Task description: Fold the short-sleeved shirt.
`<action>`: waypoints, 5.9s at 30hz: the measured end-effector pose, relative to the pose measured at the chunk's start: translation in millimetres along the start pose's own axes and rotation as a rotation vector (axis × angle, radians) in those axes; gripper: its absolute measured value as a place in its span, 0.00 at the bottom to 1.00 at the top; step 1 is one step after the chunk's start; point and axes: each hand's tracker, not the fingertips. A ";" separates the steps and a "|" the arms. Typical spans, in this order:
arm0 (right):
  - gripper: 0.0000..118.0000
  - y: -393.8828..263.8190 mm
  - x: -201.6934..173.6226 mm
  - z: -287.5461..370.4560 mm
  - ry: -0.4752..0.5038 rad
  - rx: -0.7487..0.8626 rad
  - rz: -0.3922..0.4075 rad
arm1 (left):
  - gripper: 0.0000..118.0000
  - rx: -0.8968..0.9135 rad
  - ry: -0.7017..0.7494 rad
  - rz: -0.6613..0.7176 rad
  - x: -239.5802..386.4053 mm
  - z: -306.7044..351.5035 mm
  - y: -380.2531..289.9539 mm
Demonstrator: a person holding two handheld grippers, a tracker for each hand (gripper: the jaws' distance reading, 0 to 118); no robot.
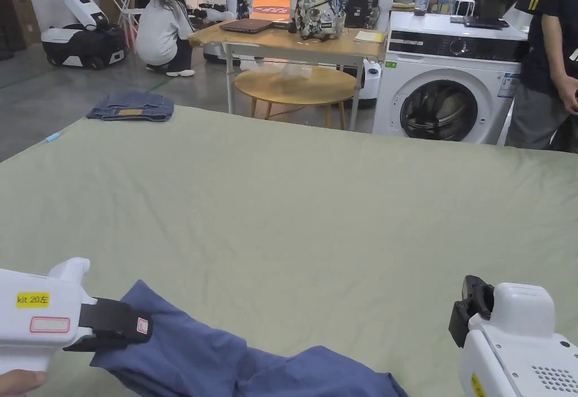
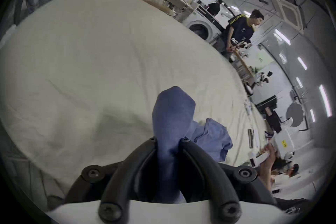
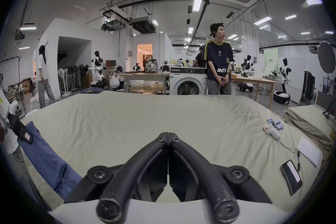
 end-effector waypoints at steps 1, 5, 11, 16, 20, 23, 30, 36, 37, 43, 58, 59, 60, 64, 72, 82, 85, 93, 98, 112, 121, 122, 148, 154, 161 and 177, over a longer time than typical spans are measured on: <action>0.00 -0.2 -0.5 -0.1 0.002 0.000 0.000 | 0.06 -0.006 0.014 -0.012 8.5 -1.7 -0.8; 0.00 -1.2 -0.6 0.5 0.004 -0.004 -0.002 | 0.06 -0.028 0.005 -0.052 46.4 -13.0 -6.0; 0.00 -2.8 5.7 2.2 -0.006 -0.010 0.004 | 0.06 -0.084 -0.035 -0.150 97.0 -35.5 -7.3; 0.00 -2.2 13.5 4.8 -0.021 -0.010 -0.002 | 0.06 -0.149 -0.011 -0.257 142.1 -65.3 -15.6; 0.00 -2.4 19.7 7.7 -0.036 -0.012 -0.010 | 0.06 -0.206 0.017 -0.295 163.2 -107.3 -21.1; 0.00 -3.8 23.9 8.8 -0.049 -0.018 -0.013 | 0.06 -0.246 0.030 -0.302 180.0 -140.7 -30.3; 0.00 -7.4 30.7 10.8 -0.067 -0.029 -0.016 | 0.08 -0.325 0.128 -0.331 206.0 -209.2 -58.0; 0.00 -8.0 33.7 11.7 -0.074 -0.034 -0.014 | 0.34 -0.327 0.044 -0.281 204.4 -206.3 -65.6; 0.00 -8.0 33.7 11.9 -0.074 -0.033 -0.012 | 0.34 -0.332 0.001 -0.276 203.3 -201.8 -64.3; 0.00 -8.3 33.0 11.6 -0.070 -0.034 -0.018 | 0.30 -0.296 -0.202 -0.198 190.5 -162.5 -46.2; 0.00 -12.7 31.4 13.6 -0.061 -0.044 -0.024 | 0.00 -0.390 -0.309 -0.036 161.9 -243.1 -77.4; 0.00 -12.9 32.3 13.5 -0.061 -0.044 -0.023 | 0.00 -0.398 -0.316 -0.042 162.6 -248.5 -82.3; 0.00 -13.0 33.1 13.2 -0.063 -0.044 -0.022 | 0.00 -0.402 -0.309 -0.050 163.7 -254.9 -86.3; 0.00 -14.0 36.9 12.6 -0.068 -0.046 -0.030 | 0.00 -0.427 -0.302 -0.048 164.0 -275.3 -97.7; 0.00 -12.1 38.2 13.7 -0.073 -0.040 -0.034 | 0.00 -0.349 -0.249 -0.147 179.1 -246.0 -88.3; 0.00 1.3 21.8 8.8 -0.061 0.002 -0.018 | 0.00 0.241 0.026 -0.407 175.2 -135.4 -43.8; 0.00 5.4 15.8 5.8 -0.055 0.015 -0.015 | 0.00 0.439 0.144 -0.439 166.7 -110.1 -45.4; 0.00 12.6 3.2 6.4 -0.052 0.066 -0.021 | 0.00 0.853 0.317 -0.451 144.7 -75.3 -51.8; 0.00 15.9 -0.1 11.9 -0.047 0.075 -0.018 | 0.00 0.901 0.326 -0.476 143.1 -67.1 -56.1; 0.00 -89.9 -70.5 23.1 0.203 -0.397 0.067 | 0.00 0.761 0.308 -0.419 110.8 -68.0 -71.0; 0.00 -124.7 -77.9 -9.9 0.106 -0.497 0.081 | 0.00 0.609 0.311 -0.321 78.4 -68.0 -93.5; 0.00 -124.0 -78.3 -10.3 0.103 -0.500 0.084 | 0.00 0.569 0.292 -0.309 75.2 -69.0 -94.7; 0.00 -122.5 -68.7 -18.3 0.140 -0.534 0.056 | 0.37 -0.334 -0.595 0.142 7.5 -216.4 -59.0; 0.00 -121.8 -67.9 -17.4 0.146 -0.531 0.044 | 0.20 -0.293 -0.542 0.159 -1.0 -216.1 -72.6; 0.00 -111.0 -67.0 -14.0 0.164 -0.534 0.046 | 0.18 -0.271 -0.589 0.201 -4.7 -214.2 -67.3; 0.00 -51.0 -76.1 -23.1 0.175 -0.396 0.129 | 0.18 -0.225 -0.450 0.130 -57.6 -77.0 34.8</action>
